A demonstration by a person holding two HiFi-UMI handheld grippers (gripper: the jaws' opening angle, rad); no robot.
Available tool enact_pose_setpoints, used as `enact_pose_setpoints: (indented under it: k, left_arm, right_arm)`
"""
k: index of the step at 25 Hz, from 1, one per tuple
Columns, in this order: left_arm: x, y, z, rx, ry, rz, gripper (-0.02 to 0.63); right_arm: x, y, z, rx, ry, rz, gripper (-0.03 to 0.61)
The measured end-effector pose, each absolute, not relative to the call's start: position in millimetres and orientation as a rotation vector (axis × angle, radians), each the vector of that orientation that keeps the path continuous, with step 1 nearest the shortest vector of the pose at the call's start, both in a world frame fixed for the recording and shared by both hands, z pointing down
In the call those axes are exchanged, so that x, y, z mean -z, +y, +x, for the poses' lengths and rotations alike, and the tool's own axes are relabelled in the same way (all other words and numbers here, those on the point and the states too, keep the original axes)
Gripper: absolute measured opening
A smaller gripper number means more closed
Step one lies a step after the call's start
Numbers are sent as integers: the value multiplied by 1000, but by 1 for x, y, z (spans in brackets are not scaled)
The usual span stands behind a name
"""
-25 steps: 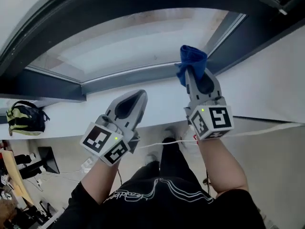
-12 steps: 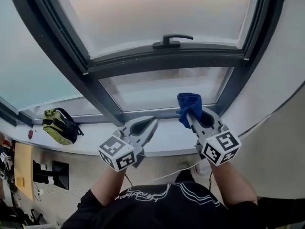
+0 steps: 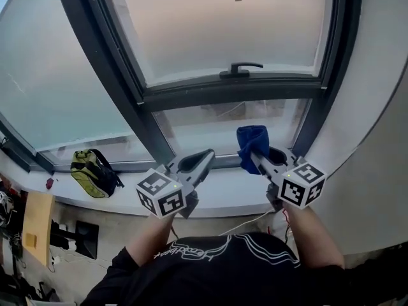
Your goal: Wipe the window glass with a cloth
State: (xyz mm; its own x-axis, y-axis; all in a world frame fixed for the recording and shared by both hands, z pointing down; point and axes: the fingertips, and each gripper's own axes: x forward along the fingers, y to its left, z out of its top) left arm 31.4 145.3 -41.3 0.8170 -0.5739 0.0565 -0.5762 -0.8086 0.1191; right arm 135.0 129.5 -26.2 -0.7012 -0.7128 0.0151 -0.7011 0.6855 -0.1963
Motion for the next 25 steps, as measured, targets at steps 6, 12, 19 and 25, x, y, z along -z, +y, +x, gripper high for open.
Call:
enact_pose_setpoints:
  k: [6,12,19,25]
  left_arm:
    - [51,150,22,17,-928,2876,6]
    - [44,154,21,9,-900,2872,6]
    - [34,157,7,36,-918,2853,6]
    - [29,158,-1,21,-917,2836,6]
  right_arm:
    - [23,138,118,298,2866,-1146,67]
    - [21,143,108,281,2869,-1144,67]
    - [15,146,94,255,2875,-1150,67]
    - [3,148,90,303,2867,-1163,67]
